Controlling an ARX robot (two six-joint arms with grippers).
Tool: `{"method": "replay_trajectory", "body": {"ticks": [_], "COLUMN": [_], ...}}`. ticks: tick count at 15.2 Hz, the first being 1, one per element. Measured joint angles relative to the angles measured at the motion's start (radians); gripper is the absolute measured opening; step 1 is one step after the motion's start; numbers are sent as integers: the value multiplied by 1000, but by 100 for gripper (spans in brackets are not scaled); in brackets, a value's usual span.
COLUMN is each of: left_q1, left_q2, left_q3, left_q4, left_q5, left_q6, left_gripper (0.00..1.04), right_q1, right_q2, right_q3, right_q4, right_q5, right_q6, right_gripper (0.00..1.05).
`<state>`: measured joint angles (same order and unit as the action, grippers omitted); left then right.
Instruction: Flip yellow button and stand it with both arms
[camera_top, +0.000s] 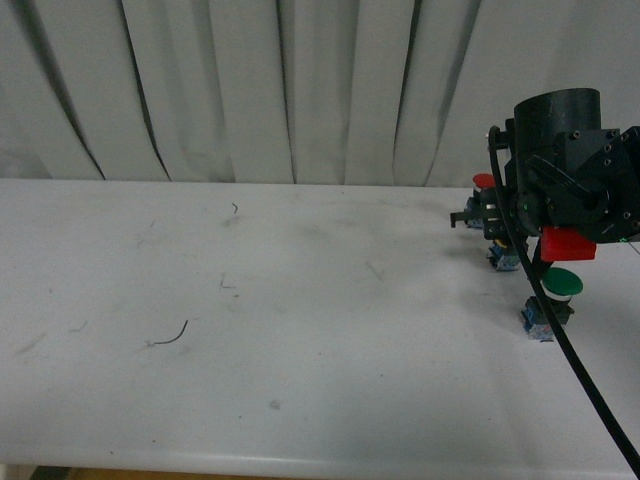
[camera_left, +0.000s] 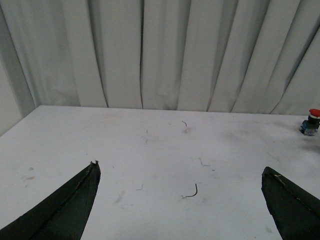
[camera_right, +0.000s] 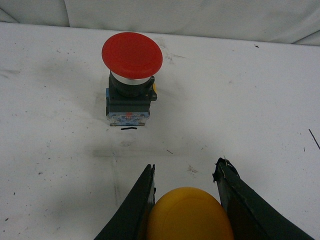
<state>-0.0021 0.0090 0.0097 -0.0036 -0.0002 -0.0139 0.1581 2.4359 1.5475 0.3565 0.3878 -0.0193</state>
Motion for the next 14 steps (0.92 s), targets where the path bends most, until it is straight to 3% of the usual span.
{"method": "replay_trajectory", "body": {"ticks": [1, 7, 14], "left_q1": [0, 0, 0], "left_q2": [0, 0, 0], "left_q3": [0, 0, 0], "left_q4": [0, 0, 0], "left_q5": [0, 0, 0], "left_q6": [0, 0, 0], "left_gripper": [98, 98, 98], "right_q1": [1, 6, -3], "right_q2": [0, 0, -137], "right_q3": [0, 2, -120], "right_q4": [0, -8, 101], "right_q5": [2, 0, -121], "right_q6": [0, 7, 80], "right_gripper": [48, 96, 98]}}
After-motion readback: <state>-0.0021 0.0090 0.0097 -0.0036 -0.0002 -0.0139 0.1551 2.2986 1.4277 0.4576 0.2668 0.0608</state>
